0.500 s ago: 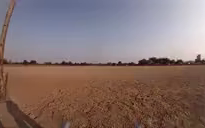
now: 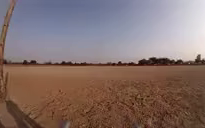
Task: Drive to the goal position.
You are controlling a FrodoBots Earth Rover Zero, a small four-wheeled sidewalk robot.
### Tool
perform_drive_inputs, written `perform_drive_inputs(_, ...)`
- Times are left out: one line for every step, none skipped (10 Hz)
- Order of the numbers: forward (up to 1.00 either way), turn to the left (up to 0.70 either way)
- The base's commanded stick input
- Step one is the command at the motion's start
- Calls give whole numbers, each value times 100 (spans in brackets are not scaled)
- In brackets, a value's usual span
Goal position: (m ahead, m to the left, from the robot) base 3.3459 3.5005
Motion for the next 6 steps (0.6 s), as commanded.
perform_drive_inputs(70,0)
perform_drive_inputs(70,0)
perform_drive_inputs(70,0)
perform_drive_inputs(70,0)
perform_drive_inputs(70,0)
perform_drive_inputs(70,0)
